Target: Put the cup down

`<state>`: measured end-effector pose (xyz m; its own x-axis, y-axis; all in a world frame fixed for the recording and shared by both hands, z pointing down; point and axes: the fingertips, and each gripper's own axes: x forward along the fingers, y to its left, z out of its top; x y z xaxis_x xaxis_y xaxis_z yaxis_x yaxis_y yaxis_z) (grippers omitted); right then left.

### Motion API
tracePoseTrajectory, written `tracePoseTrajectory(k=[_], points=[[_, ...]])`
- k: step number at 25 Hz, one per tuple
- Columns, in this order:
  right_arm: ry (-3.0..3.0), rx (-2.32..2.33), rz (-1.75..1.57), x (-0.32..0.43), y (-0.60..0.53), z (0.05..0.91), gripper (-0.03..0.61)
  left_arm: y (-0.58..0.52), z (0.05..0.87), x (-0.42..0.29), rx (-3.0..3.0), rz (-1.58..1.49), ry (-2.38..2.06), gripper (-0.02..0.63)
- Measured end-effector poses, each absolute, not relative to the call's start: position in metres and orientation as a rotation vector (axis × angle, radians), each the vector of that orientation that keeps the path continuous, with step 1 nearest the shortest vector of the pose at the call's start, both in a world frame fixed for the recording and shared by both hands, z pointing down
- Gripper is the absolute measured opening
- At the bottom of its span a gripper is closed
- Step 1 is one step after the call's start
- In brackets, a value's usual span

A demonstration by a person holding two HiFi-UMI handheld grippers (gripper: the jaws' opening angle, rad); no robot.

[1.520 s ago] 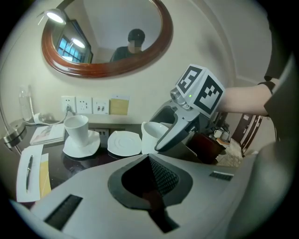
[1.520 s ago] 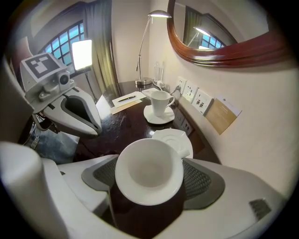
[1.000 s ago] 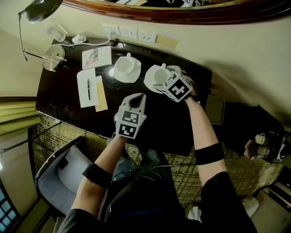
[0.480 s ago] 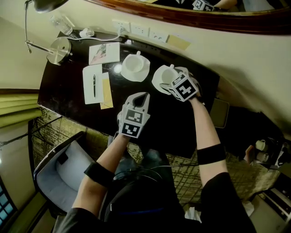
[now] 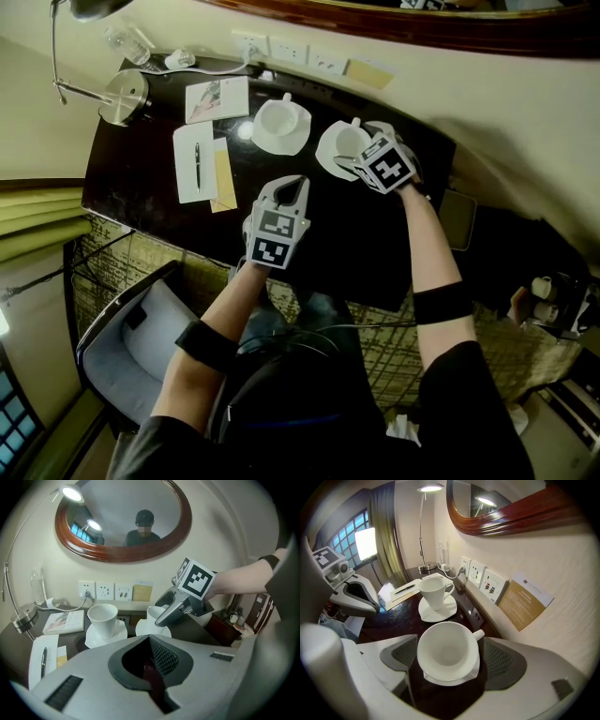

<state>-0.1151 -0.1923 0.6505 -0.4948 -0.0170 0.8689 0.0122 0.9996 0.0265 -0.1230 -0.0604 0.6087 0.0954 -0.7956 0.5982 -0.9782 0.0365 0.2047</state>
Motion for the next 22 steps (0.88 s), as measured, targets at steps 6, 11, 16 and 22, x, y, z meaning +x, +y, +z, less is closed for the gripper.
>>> tracePoseTrajectory(k=[6, 11, 16, 22], points=[[-2.141, 0.090, -0.045, -0.111, -0.201, 0.606, 0.467, -0.056, 0.585, -0.120, 1.835, 0.418, -1.738, 0.000], [-2.256, 0.200, 0.050, -0.101, -0.196, 0.550, 0.393, -0.047, 0.557, -0.121, 1.878, 0.429, -1.732, 0.000], [-2.347, 0.327, 0.113, -0.078, -0.184, 0.508, 0.208, -0.035, 0.534, -0.125, 1.921, 0.430, -1.716, 0.000], [-2.374, 0.428, 0.197, -0.049, -0.165, 0.490, 0.076, -0.021, 0.520, -0.132, 1.966, 0.452, -1.708, 0.000]])
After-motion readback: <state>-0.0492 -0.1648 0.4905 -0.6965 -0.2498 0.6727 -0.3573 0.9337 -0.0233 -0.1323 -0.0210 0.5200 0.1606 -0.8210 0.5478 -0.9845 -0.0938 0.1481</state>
